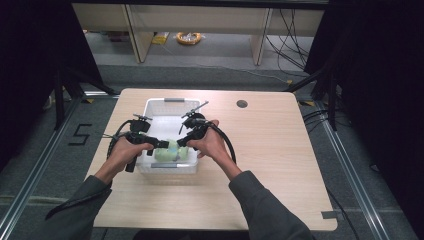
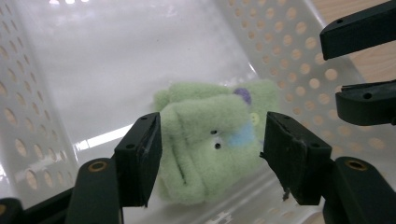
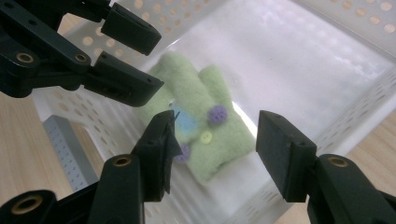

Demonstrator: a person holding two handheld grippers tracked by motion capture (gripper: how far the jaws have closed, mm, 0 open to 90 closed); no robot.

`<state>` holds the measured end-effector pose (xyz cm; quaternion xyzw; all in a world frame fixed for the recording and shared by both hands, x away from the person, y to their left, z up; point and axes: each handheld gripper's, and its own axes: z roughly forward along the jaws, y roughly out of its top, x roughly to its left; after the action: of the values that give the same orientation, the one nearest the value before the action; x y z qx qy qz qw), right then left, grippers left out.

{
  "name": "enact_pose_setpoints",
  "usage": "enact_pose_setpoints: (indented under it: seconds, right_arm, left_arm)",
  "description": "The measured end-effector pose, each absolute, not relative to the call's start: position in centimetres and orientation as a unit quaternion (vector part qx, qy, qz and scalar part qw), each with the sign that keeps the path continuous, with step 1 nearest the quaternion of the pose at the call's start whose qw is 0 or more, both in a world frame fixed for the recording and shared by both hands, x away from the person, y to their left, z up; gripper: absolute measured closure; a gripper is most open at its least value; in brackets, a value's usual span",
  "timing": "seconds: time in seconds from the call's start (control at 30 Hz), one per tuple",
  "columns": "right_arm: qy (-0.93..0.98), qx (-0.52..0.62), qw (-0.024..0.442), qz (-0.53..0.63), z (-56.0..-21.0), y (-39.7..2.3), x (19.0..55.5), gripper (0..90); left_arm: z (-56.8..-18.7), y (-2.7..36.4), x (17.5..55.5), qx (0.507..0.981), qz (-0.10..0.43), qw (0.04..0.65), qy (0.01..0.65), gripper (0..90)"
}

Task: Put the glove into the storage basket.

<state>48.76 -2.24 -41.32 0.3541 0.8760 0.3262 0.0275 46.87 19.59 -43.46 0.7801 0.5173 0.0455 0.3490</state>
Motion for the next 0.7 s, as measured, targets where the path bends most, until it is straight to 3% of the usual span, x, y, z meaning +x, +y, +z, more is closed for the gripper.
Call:
enact_pose_setpoints:
  seconds: [0.7]
  right_arm:
    - [0.858, 0.349, 0.031, 0.376, -39.3, -6.8, 45.8, 41.8]
  left_arm:
    - [-40.6, 18.3, 43.0, 0.787, 0.054, 0.407, 0.461, 31.0]
